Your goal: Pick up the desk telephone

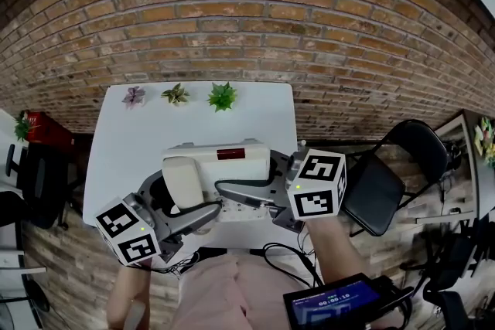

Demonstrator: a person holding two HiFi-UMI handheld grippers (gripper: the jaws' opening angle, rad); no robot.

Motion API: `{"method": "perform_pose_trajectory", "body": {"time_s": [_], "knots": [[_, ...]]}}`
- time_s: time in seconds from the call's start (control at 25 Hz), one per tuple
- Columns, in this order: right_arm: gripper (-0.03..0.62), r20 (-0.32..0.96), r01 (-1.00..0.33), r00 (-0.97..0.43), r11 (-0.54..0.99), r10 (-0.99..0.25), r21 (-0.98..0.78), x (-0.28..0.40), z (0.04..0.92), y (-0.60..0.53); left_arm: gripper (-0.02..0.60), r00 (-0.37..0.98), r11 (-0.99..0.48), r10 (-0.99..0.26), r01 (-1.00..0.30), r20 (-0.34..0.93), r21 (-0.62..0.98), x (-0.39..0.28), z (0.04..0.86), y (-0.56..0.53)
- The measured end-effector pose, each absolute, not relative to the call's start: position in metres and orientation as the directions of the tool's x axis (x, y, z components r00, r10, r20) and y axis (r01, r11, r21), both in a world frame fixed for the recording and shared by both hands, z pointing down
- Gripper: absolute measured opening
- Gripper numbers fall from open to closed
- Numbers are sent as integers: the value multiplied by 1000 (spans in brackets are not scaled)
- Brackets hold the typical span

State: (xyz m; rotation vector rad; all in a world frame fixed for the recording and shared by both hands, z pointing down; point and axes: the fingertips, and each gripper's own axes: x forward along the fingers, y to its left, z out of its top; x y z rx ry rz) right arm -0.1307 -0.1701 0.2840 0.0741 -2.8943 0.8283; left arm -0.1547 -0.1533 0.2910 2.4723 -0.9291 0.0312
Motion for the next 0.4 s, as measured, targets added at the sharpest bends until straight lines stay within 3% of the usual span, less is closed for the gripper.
{"method": "perform_pose_trajectory", "body": {"time_s": [0.4], "knots": [[229, 144, -81, -990, 856, -8, -510, -121, 284, -157, 446, 759, -643, -617, -639, 208, 422, -144, 292, -140]]}}
